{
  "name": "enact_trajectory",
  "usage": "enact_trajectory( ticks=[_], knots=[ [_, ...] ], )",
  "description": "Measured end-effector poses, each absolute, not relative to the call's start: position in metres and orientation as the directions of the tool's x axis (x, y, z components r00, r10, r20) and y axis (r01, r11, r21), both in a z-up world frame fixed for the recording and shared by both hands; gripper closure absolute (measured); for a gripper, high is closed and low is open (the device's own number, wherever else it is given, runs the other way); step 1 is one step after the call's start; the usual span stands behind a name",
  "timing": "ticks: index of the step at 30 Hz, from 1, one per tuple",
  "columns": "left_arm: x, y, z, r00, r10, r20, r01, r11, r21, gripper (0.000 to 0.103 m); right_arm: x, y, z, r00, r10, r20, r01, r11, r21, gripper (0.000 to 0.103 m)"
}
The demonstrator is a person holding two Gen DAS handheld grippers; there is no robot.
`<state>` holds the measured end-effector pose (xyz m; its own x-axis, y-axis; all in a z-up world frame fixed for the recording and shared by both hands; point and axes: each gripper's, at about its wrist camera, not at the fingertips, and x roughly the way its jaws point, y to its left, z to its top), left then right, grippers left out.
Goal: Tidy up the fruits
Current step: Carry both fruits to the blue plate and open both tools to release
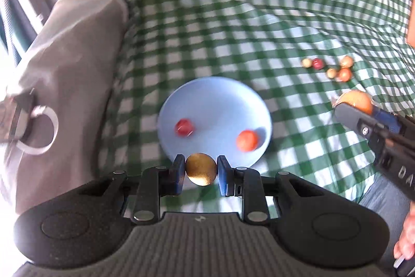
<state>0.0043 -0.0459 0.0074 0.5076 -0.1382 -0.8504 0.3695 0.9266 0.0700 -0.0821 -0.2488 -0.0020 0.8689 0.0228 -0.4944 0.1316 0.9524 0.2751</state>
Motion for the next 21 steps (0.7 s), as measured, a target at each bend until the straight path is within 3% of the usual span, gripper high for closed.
enact_trajectory(
  ticks=[5, 21],
  knots=[
    [-0.001, -0.012, 0.007, 0.518, -0.132, -0.845, 0.329, 0.943, 0.055, 0.074, -0.086, -0.203, 0.003, 0.851, 0.083, -0.518, 0.048, 0.971, 0.234, 0.063],
    [0.005, 0.017, 0.01, 0.533, -0.17, -0.829, 0.289, 0.957, -0.01, 0.074, -0.076, -0.164, 0.005, 0.814, 0.072, -0.576, 0.012, 0.99, 0.14, 0.063]
  ],
)
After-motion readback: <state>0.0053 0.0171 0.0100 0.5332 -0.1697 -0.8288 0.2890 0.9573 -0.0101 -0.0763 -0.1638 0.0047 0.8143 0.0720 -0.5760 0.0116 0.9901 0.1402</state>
